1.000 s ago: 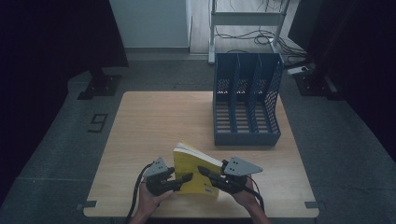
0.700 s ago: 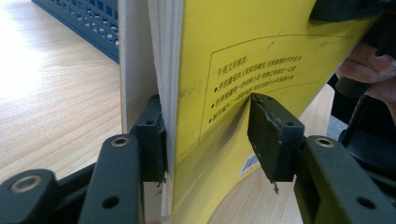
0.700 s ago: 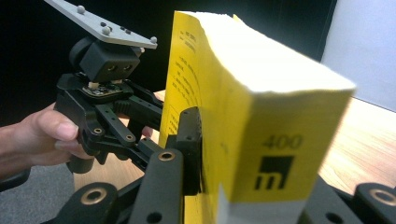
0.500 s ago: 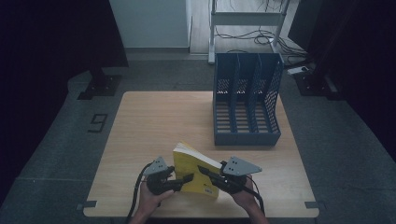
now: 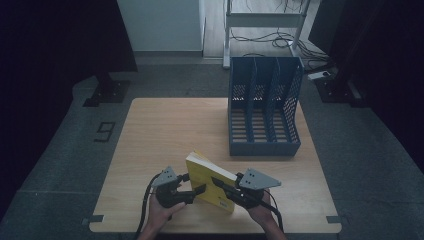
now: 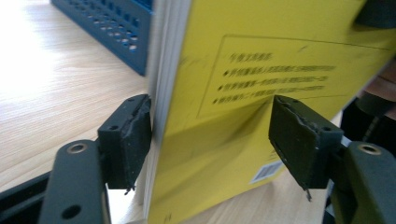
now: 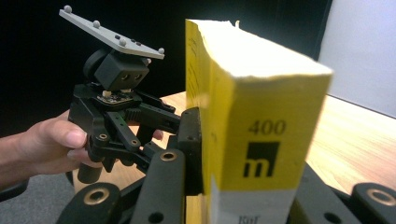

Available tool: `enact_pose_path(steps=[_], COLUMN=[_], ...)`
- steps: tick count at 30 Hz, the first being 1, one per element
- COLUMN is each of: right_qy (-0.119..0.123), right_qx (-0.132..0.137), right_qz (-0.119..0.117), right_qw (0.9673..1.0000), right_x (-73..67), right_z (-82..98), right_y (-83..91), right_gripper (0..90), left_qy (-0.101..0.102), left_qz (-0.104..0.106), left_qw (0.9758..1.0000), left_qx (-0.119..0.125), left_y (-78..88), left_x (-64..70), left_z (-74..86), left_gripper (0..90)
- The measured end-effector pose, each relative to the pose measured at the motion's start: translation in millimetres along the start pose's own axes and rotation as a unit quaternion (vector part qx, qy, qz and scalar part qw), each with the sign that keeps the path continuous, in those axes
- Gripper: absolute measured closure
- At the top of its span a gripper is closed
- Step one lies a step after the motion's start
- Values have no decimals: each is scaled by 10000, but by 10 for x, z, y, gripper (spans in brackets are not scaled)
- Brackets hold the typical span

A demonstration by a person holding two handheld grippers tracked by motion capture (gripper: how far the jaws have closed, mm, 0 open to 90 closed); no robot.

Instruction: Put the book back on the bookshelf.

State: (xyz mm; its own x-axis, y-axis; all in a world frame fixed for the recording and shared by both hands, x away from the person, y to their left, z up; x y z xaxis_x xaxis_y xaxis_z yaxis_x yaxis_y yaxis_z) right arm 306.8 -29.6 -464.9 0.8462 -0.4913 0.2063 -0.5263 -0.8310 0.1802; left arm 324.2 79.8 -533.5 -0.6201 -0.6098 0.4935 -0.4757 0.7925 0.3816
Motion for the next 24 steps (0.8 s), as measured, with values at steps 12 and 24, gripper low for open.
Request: enact_pose_path(steps=[12,24], right_qy=[8,38], right_qx=[232,397], right_qz=[271,563], right_qw=[9994,9976], right_x=[50,88], right_z=[-157,-267], right_y=[130,228], right_gripper=[749,749], left_qy=[305,428], left_qz=[-168,-237], left_qw=[9994,9988], left_qx=[29,-95], left_y=[12,-4], left_x=[-115,-162], left_z=[-11,22], left_gripper=[283,284])
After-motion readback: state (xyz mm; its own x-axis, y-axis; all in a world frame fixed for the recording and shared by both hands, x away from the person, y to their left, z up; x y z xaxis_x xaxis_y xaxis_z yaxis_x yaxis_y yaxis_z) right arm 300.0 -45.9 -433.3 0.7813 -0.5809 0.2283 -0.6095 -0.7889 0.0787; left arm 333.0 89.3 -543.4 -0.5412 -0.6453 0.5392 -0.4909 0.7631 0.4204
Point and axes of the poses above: each handheld gripper's, and its own axes: y roughly backward along the jaws, z roughly out of its underside, x roughly to its right, the point moved 10 cm from there along -y, roughly forward along the jaws, and after that the axes turned 14 degrees about y, right-handed, at the moved point
